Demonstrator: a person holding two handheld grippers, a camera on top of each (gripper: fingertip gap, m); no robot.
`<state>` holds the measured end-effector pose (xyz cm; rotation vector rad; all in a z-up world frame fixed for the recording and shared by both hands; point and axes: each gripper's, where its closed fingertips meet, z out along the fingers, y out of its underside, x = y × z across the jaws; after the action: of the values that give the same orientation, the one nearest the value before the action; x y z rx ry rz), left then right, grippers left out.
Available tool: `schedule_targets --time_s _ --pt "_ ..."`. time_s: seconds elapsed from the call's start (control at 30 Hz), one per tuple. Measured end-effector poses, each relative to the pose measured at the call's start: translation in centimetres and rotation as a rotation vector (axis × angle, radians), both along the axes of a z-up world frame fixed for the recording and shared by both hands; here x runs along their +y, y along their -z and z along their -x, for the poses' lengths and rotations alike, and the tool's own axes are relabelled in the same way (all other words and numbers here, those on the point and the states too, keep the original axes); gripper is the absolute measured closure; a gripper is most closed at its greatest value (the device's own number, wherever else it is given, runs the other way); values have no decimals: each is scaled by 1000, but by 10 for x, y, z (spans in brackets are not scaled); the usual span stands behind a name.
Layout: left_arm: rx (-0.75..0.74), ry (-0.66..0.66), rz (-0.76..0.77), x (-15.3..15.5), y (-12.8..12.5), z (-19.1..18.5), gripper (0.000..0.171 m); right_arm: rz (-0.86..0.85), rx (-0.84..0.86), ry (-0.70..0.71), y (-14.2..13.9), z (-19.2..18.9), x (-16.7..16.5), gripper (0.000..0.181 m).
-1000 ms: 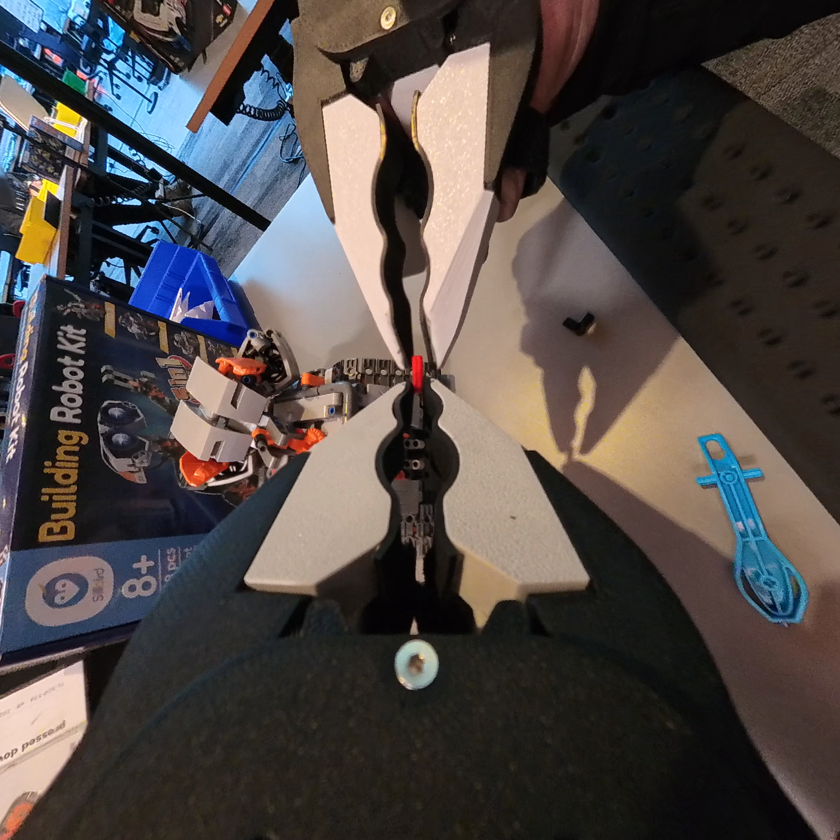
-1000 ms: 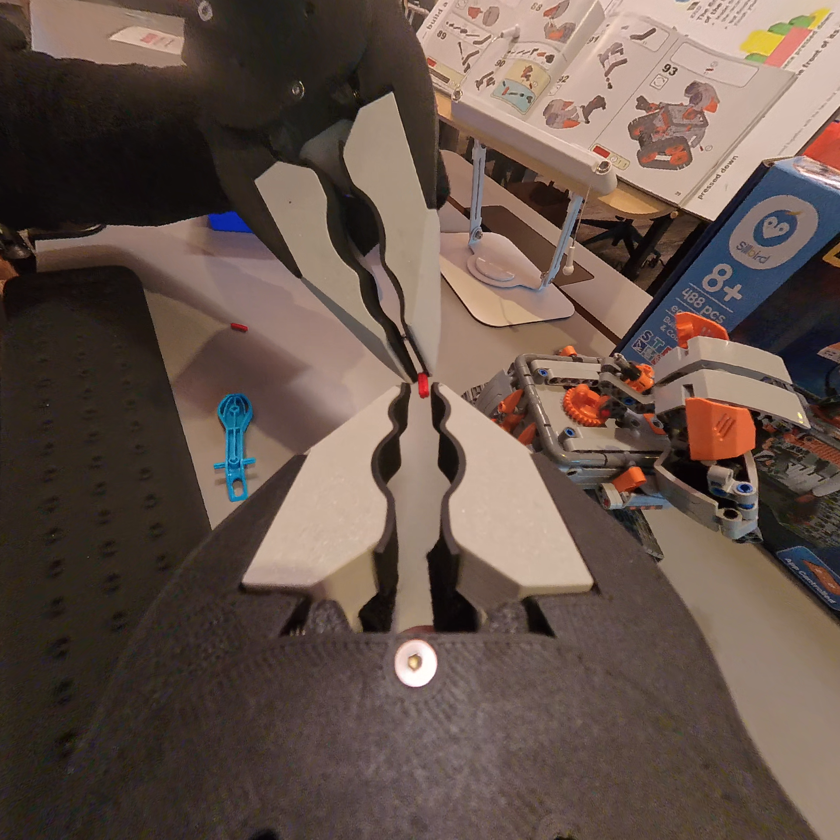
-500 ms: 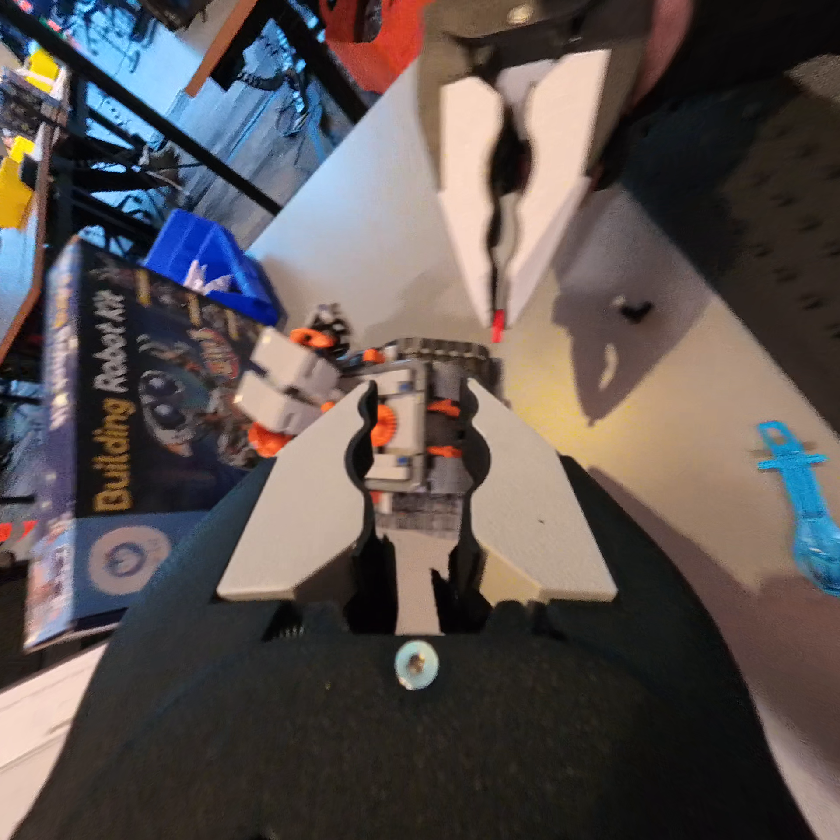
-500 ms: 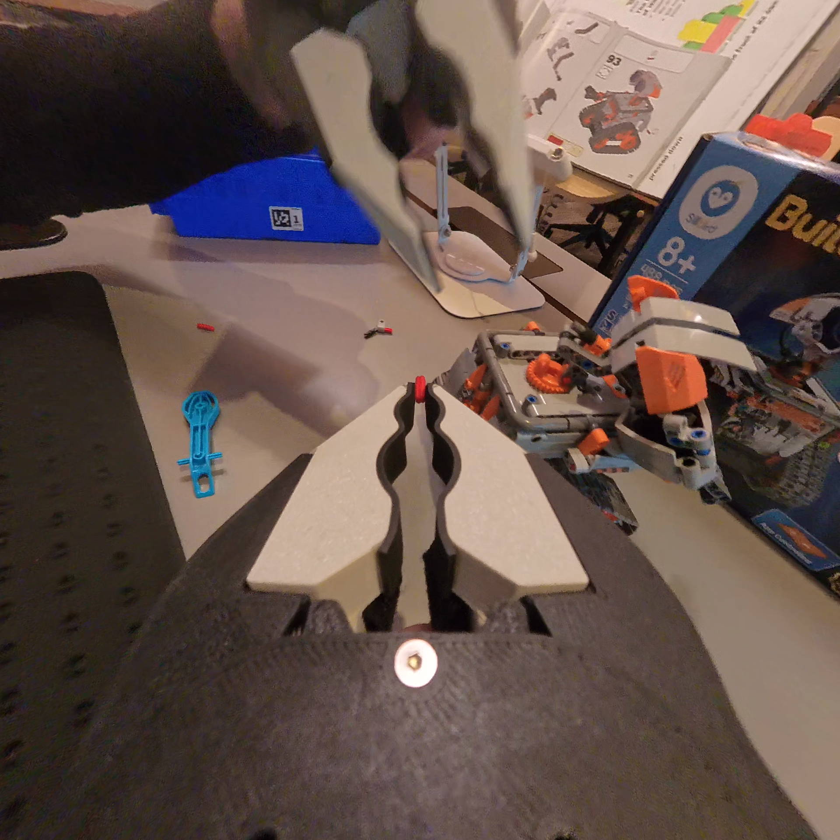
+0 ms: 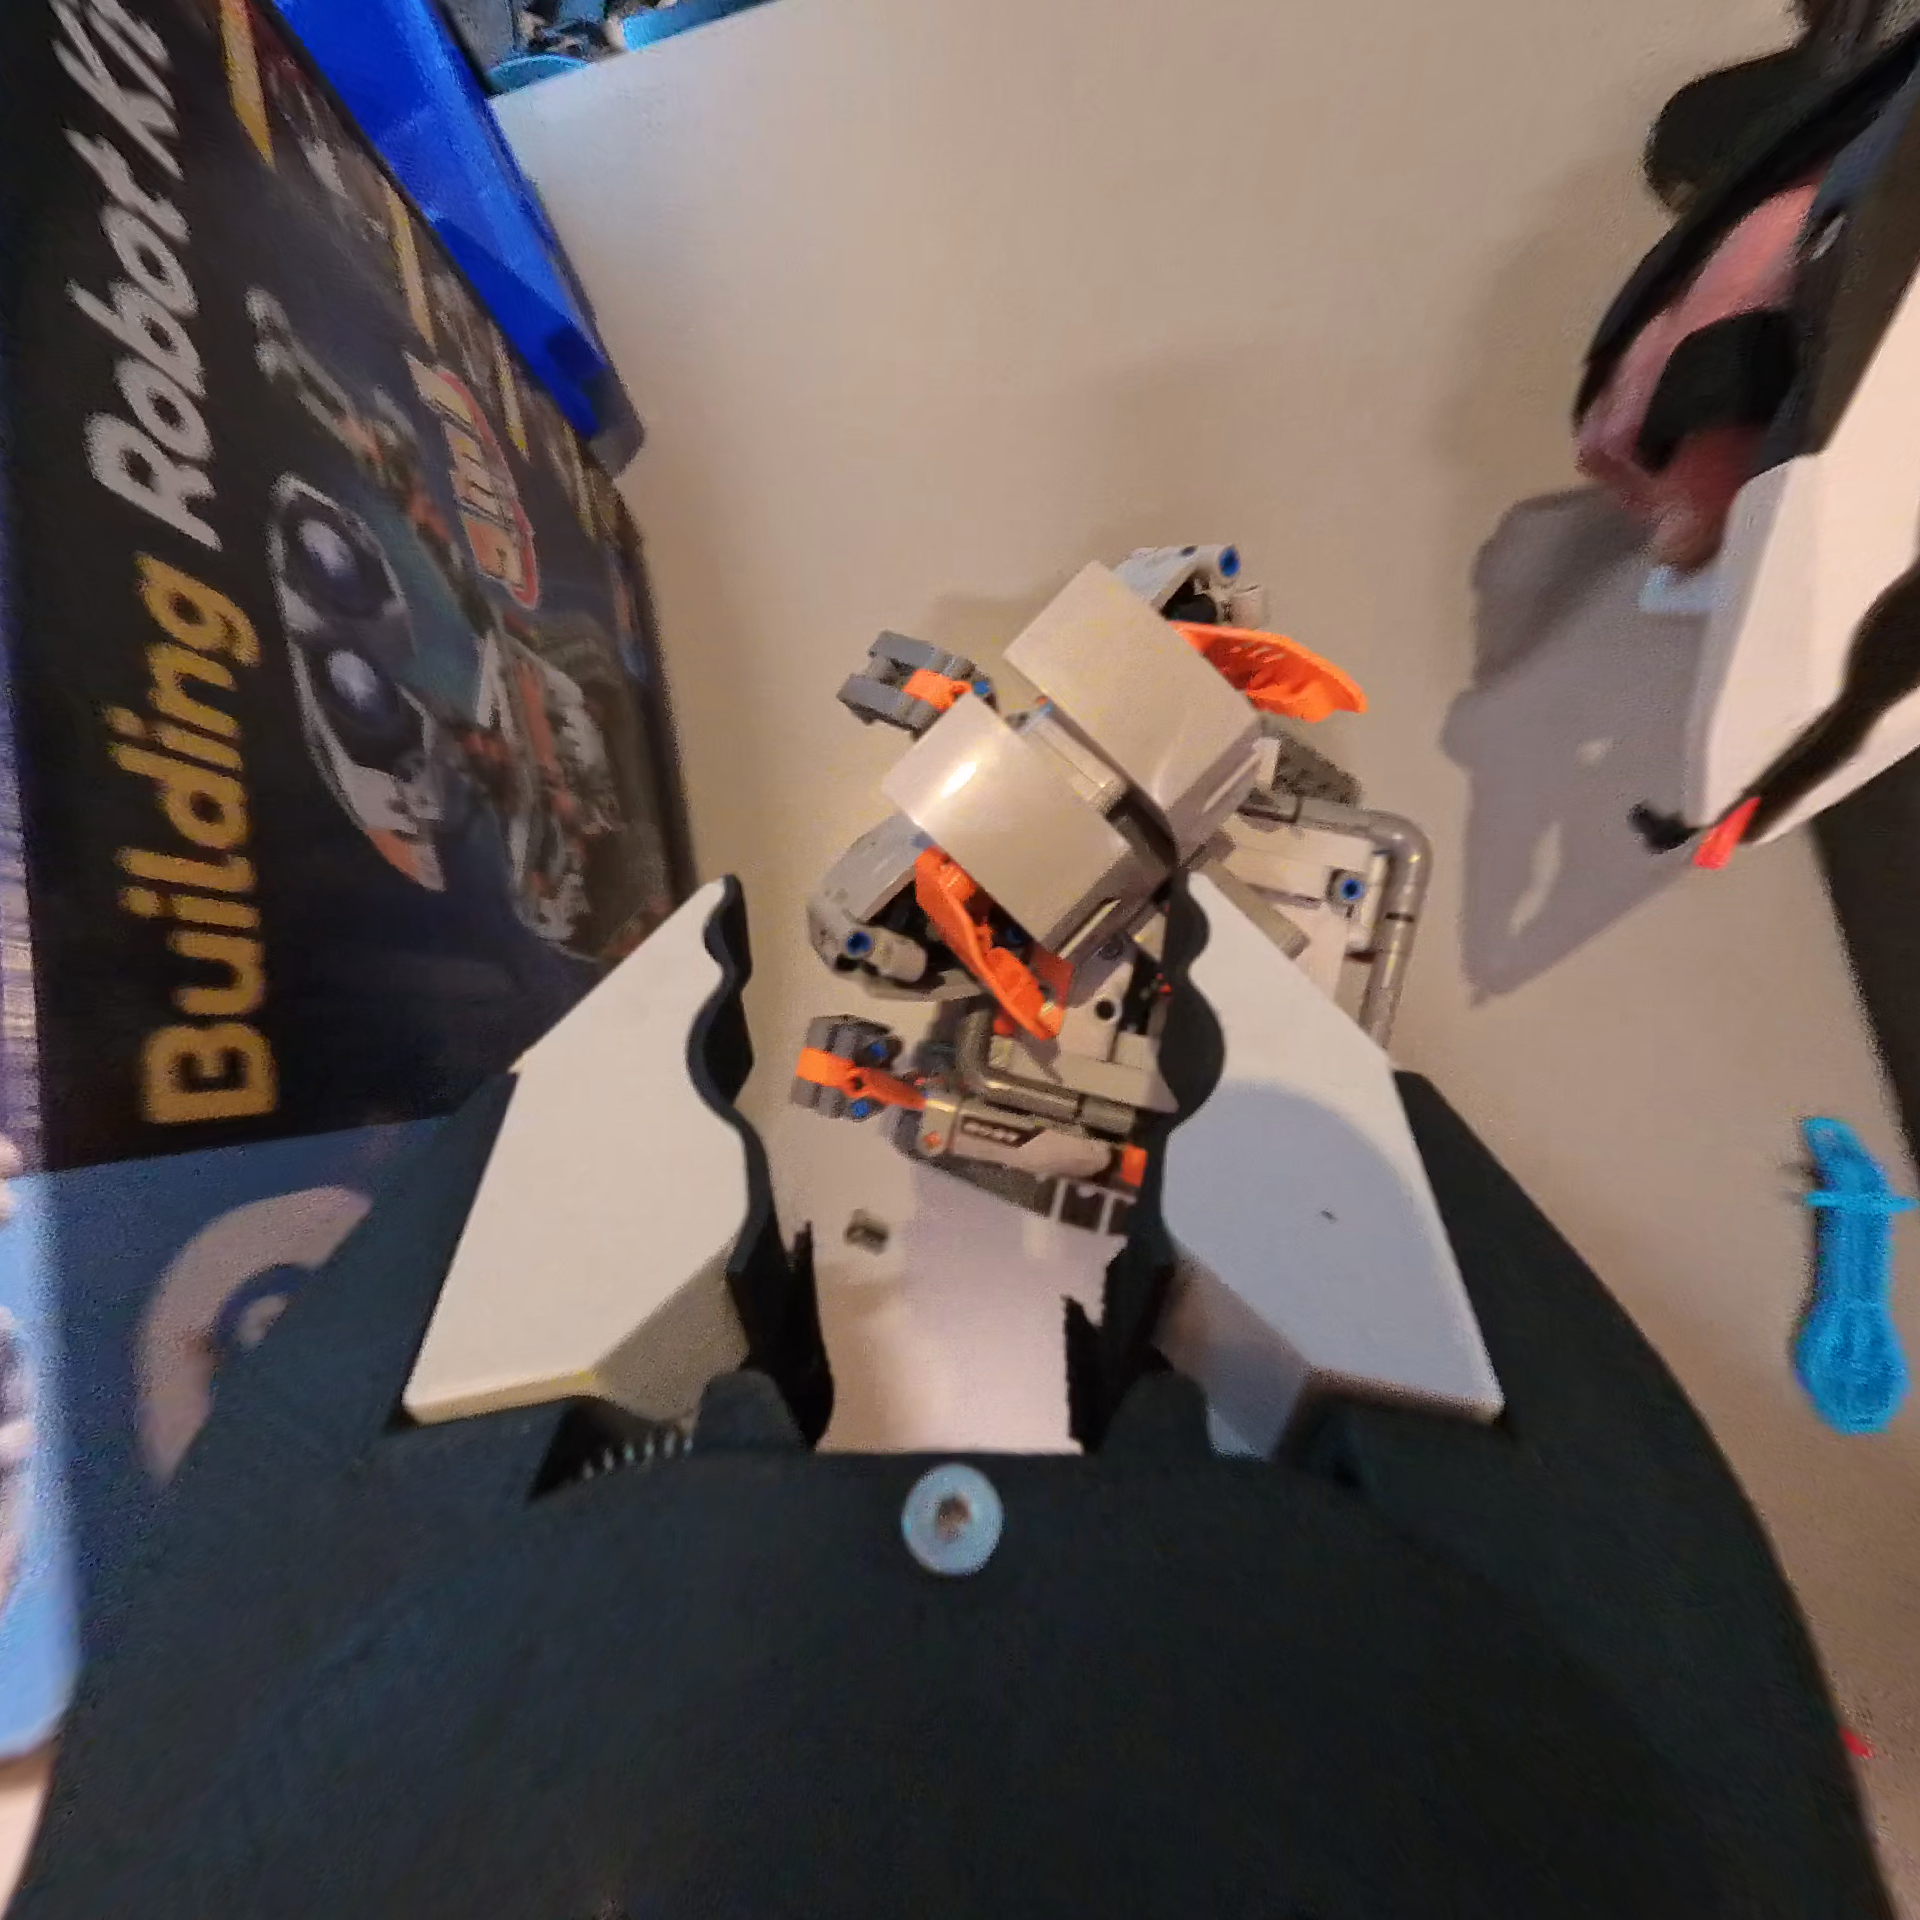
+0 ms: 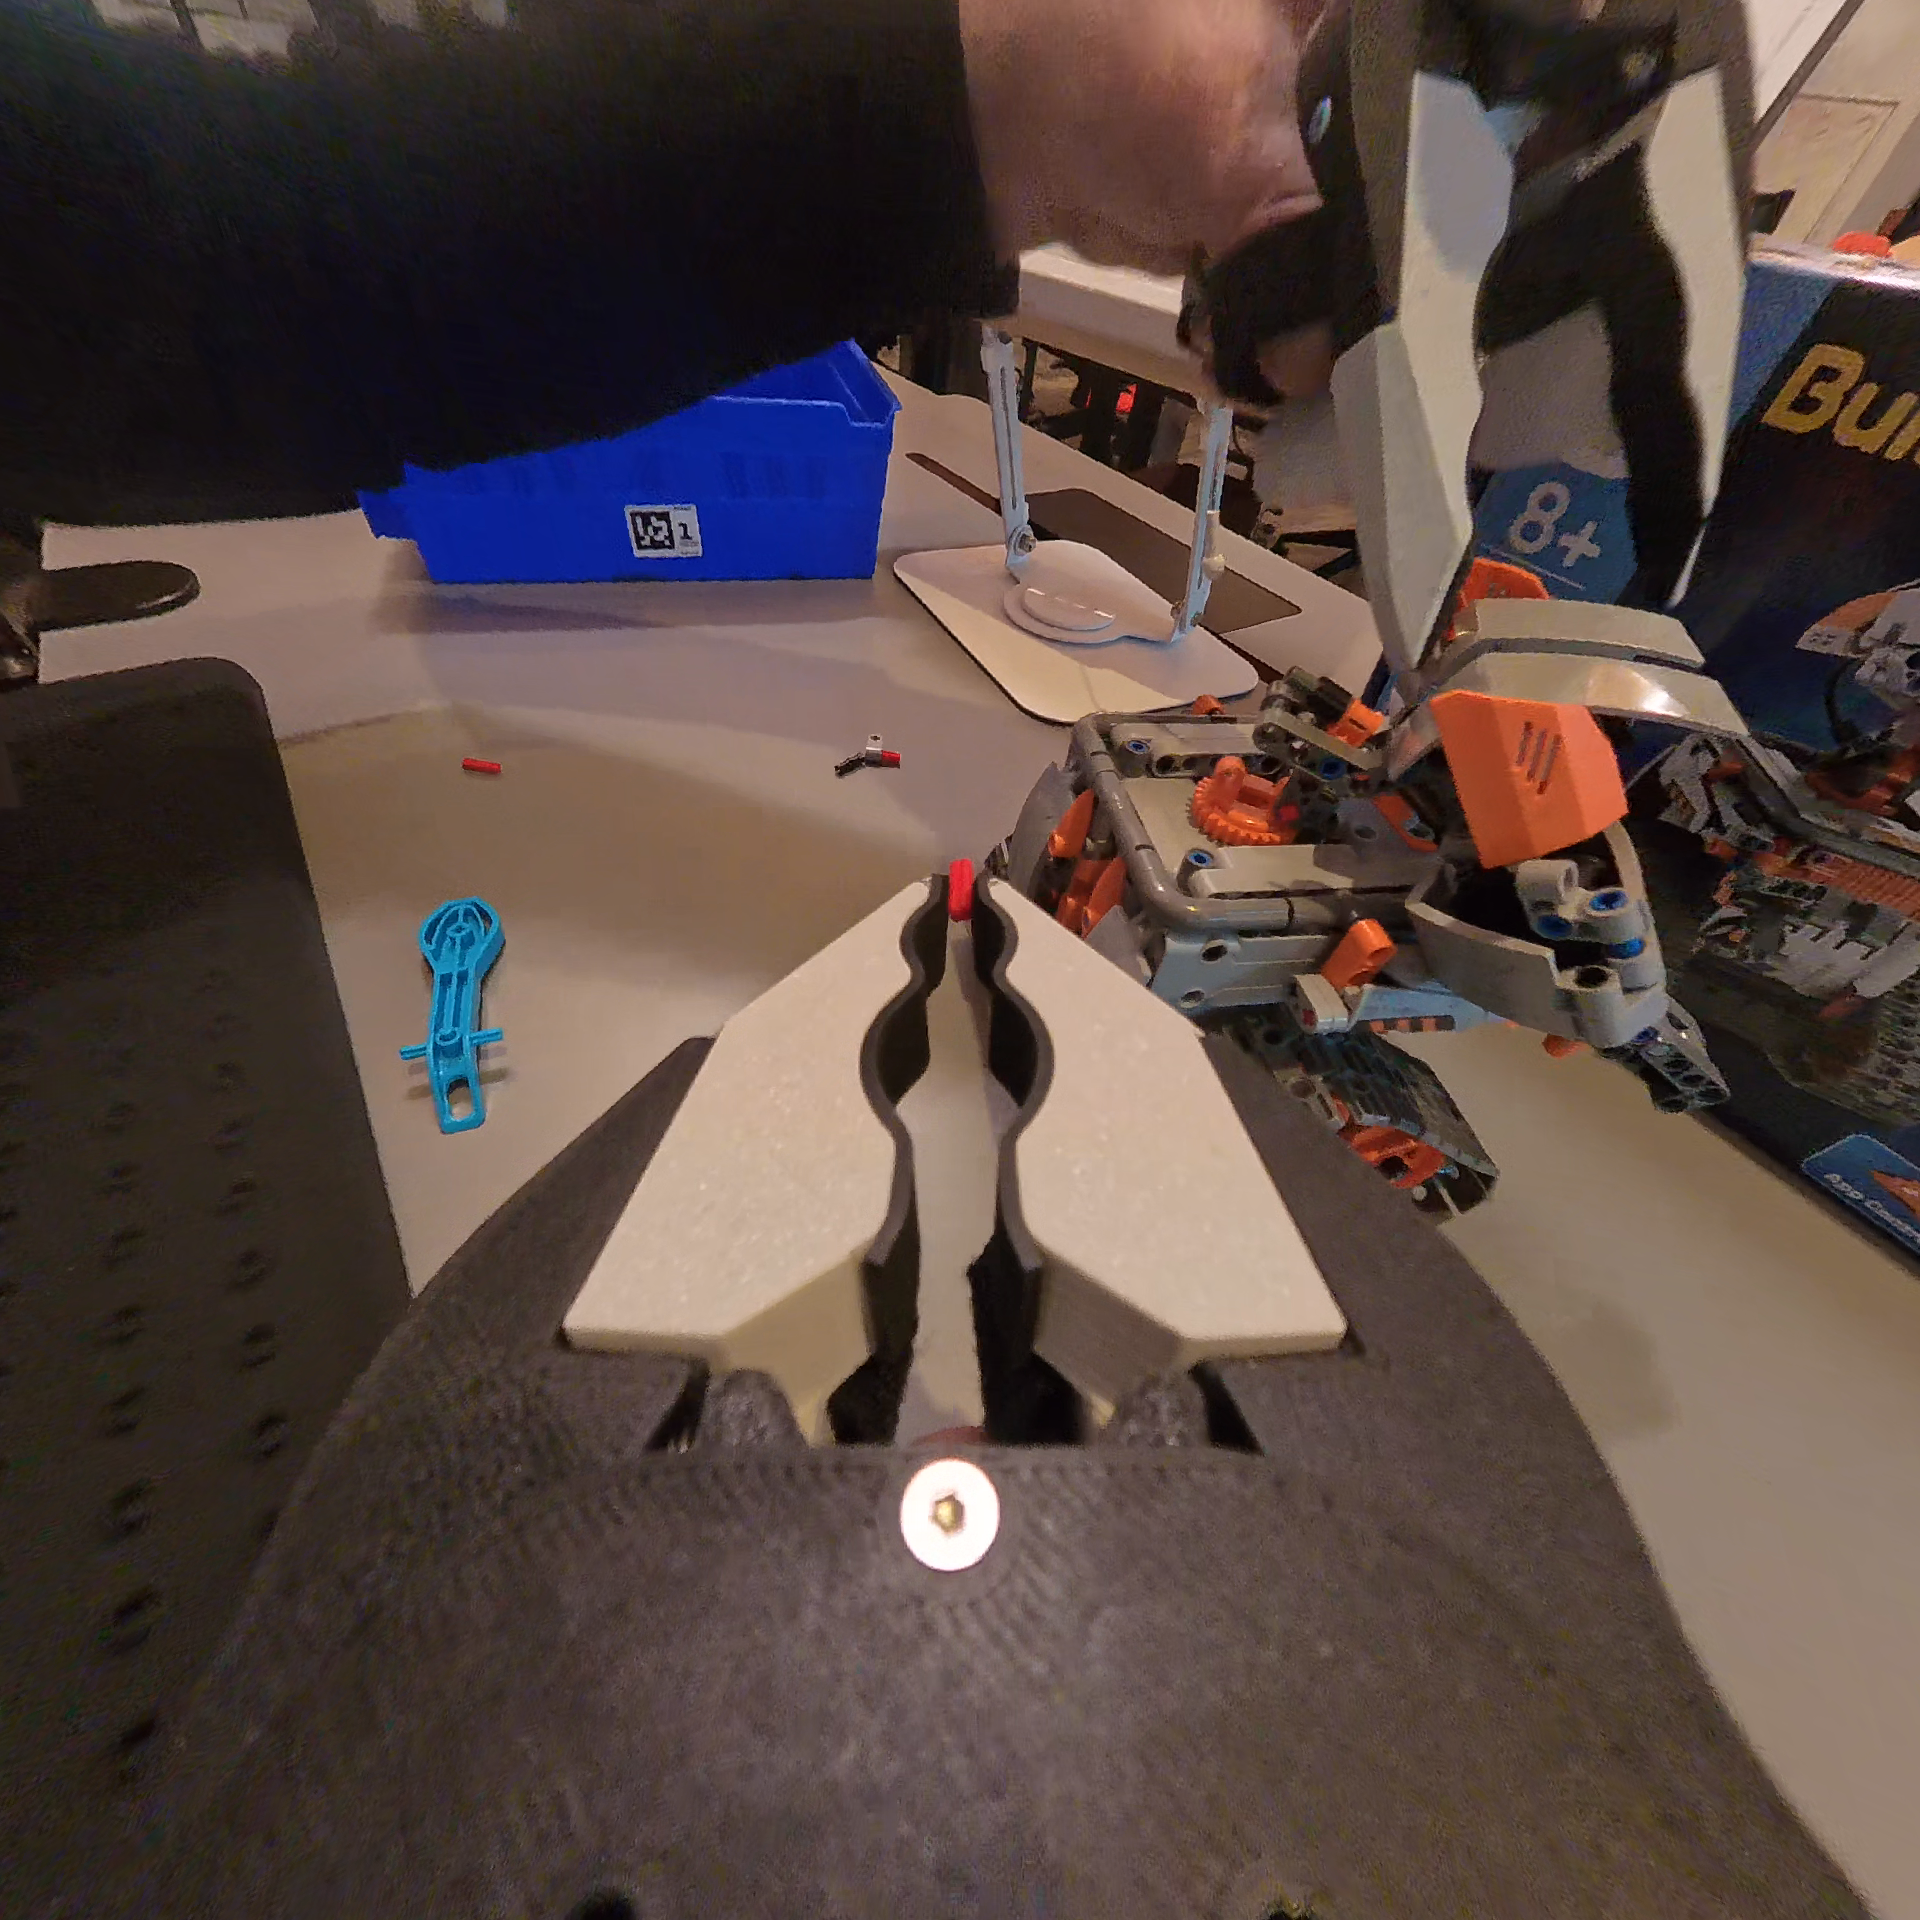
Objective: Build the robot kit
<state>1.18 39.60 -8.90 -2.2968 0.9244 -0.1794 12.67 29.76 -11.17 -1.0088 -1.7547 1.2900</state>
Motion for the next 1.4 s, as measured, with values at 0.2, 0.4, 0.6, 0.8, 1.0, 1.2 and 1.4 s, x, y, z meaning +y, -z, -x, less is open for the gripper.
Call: schedule_targets --time_s 0.2,0.4,0.6,0.8,1.0,1.2,1.4 --pt "-364 -34 74 4 12 -9 100 25 -5 -10 1 1 2 178" --pt "-478 -10 28 5 7 -13 101 42 -7 -7 1 3 3 178" --pt "-397 -20 -79 2 8 -11 106 51 -11 10 2 6 7 178" --pt "-298 -9 -259 -6 0 -17 130 57 -2 45 -2 9 15 179" --pt "-201 -62 -387 -12 -4 -13 131 29 3 83 -7 17 20 179" --pt "-112 -117 -549 -20 -7 -13 132 -74 -28 123 -6 31 25 179" --pt "-67 -138 -639 -26 -8 -11 134 -129 -38 155 -11 42 34 179"
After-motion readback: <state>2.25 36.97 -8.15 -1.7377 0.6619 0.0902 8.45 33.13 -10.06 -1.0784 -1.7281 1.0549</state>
